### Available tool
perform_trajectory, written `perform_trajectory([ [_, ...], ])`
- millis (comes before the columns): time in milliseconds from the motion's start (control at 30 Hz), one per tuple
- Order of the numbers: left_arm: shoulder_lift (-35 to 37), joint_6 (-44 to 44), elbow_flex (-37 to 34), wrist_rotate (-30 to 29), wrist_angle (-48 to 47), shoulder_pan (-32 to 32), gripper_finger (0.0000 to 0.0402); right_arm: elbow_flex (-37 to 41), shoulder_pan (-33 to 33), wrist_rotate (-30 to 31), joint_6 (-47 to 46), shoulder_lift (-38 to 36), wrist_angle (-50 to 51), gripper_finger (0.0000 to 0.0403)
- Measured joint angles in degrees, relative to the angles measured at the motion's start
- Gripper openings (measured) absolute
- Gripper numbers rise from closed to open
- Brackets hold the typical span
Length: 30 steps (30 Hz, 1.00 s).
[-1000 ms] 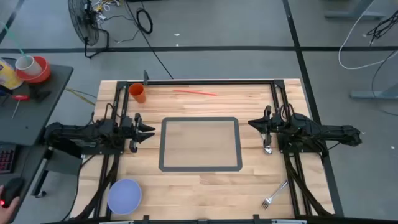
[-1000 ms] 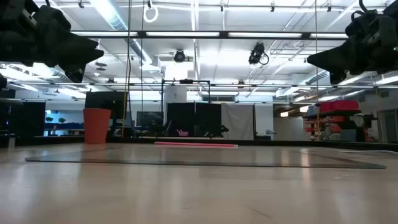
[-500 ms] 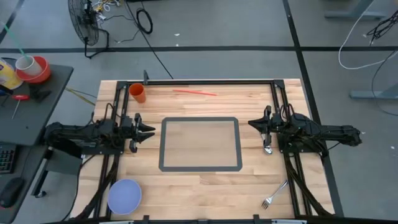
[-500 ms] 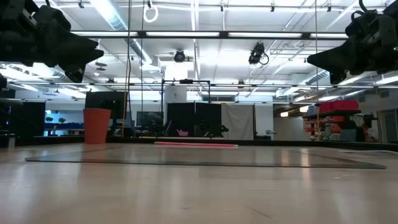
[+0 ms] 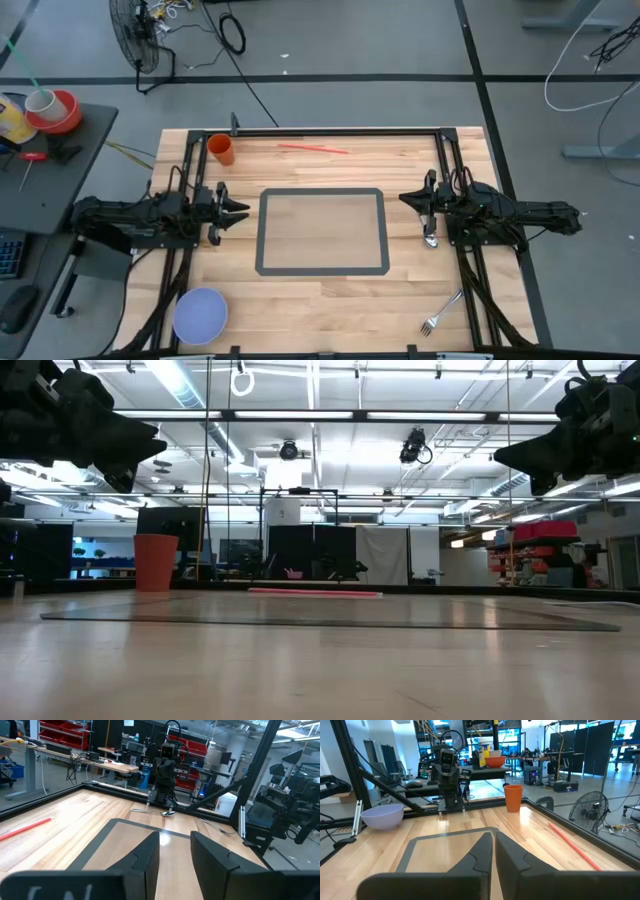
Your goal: Pick & Place Utensil
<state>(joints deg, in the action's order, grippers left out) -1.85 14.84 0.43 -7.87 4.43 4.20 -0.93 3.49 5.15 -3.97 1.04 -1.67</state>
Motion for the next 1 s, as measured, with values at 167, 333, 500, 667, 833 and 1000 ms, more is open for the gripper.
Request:
perform_trajectory([
  [167,0.0,0.0,-0.01,0.0,0.0,0.0,0.0115,0.0,0.02,-0.01,0.0,0.01,0.01,0.0027],
  [333,0.0,-0.01,-0.01,0.01,0.0,-0.02,0.0115,0.0,0.0,-0.02,0.0,0.0,0.0,0.0027],
  [500,-0.01,-0.01,0.01,0.01,0.0,-0.02,0.0115,0.0,0.01,-0.02,0.0,0.01,0.02,0.0027],
  [667,-0.02,0.0,0.0,0.01,0.0,0.01,0.0115,0.0,0.01,-0.01,0.0,0.01,0.01,0.0027],
  [833,-0.02,-0.01,-0.01,-0.01,0.0,-0.02,0.0115,0.0,0.02,0.0,0.0,0.01,0.01,0.0027],
  [1000,-0.04,-1.61,-0.01,-1.02,0.9,-0.04,0.0115,0.0,0.01,0.0,0.0,0.01,0.01,0.0027],
])
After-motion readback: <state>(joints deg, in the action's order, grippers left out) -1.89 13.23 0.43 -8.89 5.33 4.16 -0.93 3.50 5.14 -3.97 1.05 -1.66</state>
